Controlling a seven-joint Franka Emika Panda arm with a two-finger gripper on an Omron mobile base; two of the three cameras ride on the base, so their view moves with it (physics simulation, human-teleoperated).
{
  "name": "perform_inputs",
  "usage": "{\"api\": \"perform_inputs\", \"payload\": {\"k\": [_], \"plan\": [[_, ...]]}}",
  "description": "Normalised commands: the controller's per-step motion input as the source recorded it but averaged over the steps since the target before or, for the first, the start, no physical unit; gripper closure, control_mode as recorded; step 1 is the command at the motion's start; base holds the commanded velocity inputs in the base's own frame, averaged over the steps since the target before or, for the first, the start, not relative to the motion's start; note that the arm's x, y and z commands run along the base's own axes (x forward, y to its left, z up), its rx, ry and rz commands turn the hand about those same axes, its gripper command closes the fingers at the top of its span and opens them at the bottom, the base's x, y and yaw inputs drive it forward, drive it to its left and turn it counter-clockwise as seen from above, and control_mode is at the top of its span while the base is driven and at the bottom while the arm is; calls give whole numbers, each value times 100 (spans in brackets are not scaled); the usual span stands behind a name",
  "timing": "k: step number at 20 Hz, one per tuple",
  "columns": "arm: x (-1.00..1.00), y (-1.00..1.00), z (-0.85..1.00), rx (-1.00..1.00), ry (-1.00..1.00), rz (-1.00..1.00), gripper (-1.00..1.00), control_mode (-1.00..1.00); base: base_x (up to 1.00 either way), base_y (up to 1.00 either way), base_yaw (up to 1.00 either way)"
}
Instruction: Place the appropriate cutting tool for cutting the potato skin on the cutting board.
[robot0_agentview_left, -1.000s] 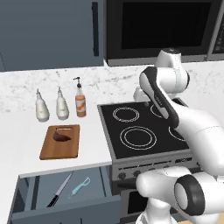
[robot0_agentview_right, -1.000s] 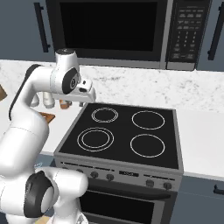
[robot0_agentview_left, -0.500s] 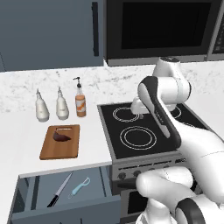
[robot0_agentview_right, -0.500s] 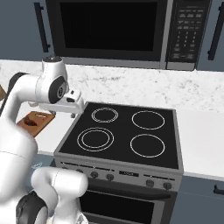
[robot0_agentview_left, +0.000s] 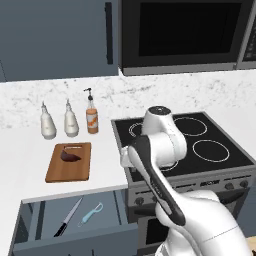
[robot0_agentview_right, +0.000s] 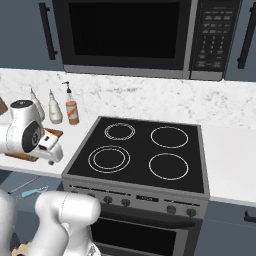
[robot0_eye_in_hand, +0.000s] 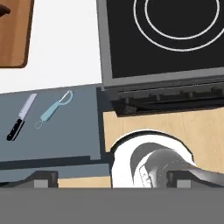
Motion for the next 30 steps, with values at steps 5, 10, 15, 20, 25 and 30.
{"api": "perform_inputs", "payload": {"k": [5, 10, 15, 20, 25, 30], "plan": [[0, 100, -64, 1, 11, -2, -100, -100, 0, 0, 0], [0, 100, -66, 0, 12, -1, -100, -100, 0, 0, 0], [2, 95, -54, 0, 12, 0, -100, -100, 0, 0, 0], [-8, 43, -43, 0, 10, -1, -100, -100, 0, 0, 0], [0, 3, -27, 0, 0, 0, -100, -100, 0, 0, 0], [0, -1, -24, -1, 0, 0, -100, -100, 0, 0, 0]]}}
